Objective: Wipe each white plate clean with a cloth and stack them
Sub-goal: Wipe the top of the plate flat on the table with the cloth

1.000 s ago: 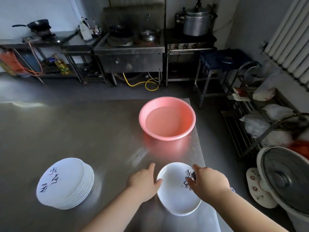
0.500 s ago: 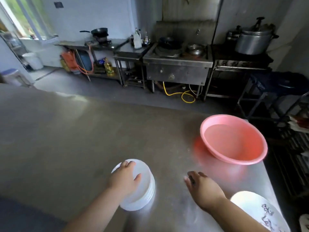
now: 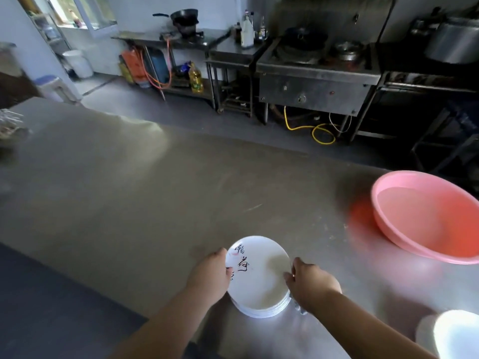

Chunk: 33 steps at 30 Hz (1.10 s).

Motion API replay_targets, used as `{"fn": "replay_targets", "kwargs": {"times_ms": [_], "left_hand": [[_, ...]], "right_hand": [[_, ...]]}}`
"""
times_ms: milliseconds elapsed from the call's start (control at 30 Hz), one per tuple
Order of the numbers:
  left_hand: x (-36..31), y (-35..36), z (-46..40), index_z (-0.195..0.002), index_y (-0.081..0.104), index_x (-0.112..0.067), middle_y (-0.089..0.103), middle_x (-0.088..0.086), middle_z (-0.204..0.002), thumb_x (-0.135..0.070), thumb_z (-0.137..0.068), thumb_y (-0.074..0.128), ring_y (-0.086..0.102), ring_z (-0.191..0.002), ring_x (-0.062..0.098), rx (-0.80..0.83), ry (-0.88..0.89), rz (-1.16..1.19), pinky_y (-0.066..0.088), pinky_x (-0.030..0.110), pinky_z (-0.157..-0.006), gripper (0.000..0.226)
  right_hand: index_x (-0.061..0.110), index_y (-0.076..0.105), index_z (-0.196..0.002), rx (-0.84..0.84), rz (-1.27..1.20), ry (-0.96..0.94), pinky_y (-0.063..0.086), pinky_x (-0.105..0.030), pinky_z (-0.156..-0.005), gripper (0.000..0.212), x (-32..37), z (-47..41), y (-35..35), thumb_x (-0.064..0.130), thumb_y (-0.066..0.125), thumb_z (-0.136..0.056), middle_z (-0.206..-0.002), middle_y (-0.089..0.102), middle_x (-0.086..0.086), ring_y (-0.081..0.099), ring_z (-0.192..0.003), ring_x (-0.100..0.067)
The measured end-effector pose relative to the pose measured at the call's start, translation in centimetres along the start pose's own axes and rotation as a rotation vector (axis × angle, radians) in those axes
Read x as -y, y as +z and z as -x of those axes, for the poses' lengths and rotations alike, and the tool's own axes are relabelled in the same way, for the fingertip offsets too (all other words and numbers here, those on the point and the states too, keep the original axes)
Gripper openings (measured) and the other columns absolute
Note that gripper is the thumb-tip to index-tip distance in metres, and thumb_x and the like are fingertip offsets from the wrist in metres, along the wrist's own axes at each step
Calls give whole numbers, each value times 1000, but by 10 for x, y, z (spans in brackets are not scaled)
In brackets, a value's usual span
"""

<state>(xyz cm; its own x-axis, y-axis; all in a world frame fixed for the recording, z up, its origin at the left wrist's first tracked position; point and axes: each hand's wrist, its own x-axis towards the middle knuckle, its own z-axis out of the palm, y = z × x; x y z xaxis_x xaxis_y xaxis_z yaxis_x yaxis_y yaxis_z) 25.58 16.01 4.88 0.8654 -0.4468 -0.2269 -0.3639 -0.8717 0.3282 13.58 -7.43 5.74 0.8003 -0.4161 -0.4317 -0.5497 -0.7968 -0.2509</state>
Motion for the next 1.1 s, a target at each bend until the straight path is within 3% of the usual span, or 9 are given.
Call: {"fn": "replay_targets", "kwargs": {"times_ms": [133, 267, 400, 500, 600, 800, 867, 967, 1100], "left_hand": [[0, -1, 1, -97, 44, -21, 62, -3, -98, -33, -99, 57, 60, -90, 21, -9, 12, 61, 41, 35, -69, 17], [-3, -2, 0, -101, 52, -19, 58, -7, -84, -28, -94, 60, 57, -81, 18, -33, 4, 199, 43, 33, -66, 14], [-14, -5, 1, -103, 53, -31, 56, -10, -79, -34, -93, 65, 55, -75, 8, -12, 38, 300, 40, 26, -60, 16], [-33, -1, 2, -108, 53, -43, 60, -14, -81, -39, -91, 66, 57, -75, 0, 34, 61, 349, 37, 20, -58, 22], [-61, 10, 5, -105, 50, -50, 61, -18, -79, -41, -90, 65, 57, -75, -5, 83, 89, 351, 34, 19, -55, 23], [-122, 50, 35, -107, 43, -46, 58, -18, -87, -27, -92, 59, 58, -75, 3, 159, 163, 466, 42, 21, -53, 29], [-135, 68, 51, -107, 41, -44, 56, -20, -88, -25, -93, 58, 57, -76, 4, 166, 206, 444, 39, 20, -51, 29], [-145, 98, 69, -105, 40, -41, 55, -13, -79, -25, -94, 58, 57, -75, 3, 197, 208, 383, 37, 18, -55, 26], [-143, 136, 78, -112, 44, -42, 59, -19, -89, -29, -96, 56, 58, -83, 6, 273, 180, 279, 46, 29, -67, 24]], "right_hand": [[25, 42, -100, 12, -17, 30, 45, -32, -66, 24, 4, -3, 3, 49, 42, -103, -72, 52, 7, 56, -71, -23], [18, 46, -102, 37, -98, 55, 41, -29, -59, 20, 4, -2, -2, 39, 45, -103, -86, 71, 0, 60, -70, -20], [21, 46, -91, -32, -245, 125, 39, -29, -54, 16, -8, 9, -12, 34, 48, -100, -76, 67, 2, 62, -67, -19], [22, 44, -86, -93, -306, 168, 33, -27, -45, 17, -30, 23, -19, 32, 50, -97, -54, 64, 4, 57, -48, -5], [24, 43, -86, -108, -348, 195, 35, -26, -45, 15, -62, 40, -23, 32, 49, -97, -52, 65, 18, 59, -46, 2], [24, 51, -87, -195, -440, 302, 51, -23, -45, 14, -136, 86, -23, 32, 53, -99, -68, 68, 5, 65, -48, -4], [24, 51, -88, -176, -491, 343, 58, -32, -50, 13, -155, 101, -17, 31, 51, -99, -75, 68, 3, 68, -47, -11], [23, 48, -87, -126, -532, 367, 55, -30, -45, 10, -174, 120, 2, 27, 48, -97, -76, 68, 0, 71, -48, -18], [23, 46, -89, -43, -465, 405, 57, -33, -59, 10, -192, 134, 41, 31, 48, -94, -67, 72, 0, 72, -57, -18]]}}
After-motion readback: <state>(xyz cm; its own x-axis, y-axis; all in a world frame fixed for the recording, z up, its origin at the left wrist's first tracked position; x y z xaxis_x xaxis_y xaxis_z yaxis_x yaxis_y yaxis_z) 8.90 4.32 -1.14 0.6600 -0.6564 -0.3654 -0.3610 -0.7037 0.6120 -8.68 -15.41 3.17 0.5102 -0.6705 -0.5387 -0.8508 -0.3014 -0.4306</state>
